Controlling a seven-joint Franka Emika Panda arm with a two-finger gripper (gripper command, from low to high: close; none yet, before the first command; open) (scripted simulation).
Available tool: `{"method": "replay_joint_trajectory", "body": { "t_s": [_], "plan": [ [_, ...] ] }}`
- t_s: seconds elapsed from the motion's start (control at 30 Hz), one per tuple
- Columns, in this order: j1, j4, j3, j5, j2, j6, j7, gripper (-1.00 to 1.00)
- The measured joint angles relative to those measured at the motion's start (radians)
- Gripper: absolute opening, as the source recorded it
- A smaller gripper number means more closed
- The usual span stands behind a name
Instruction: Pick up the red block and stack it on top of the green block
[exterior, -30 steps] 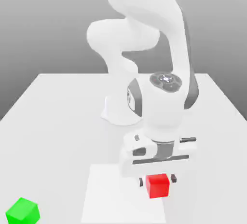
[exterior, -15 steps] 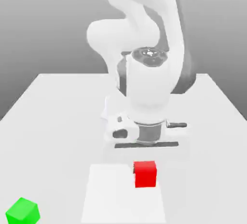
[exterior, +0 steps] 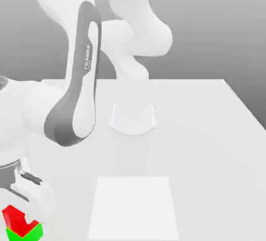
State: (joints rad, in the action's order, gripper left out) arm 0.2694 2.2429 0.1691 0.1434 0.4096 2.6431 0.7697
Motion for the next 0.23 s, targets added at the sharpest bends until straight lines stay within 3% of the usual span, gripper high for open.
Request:
{"method": "replay_joint_trajectory", "body": {
  "t_s": [0.1,0.23],
  "plan": [
    [0.002,-0.002,-0.001,0.003,0.010,0.008,-0.002,1.00],
    [-0.012,0.003,0.021,-0.036,-0.092,-0.087,0.025,1.00]
  ]
}}
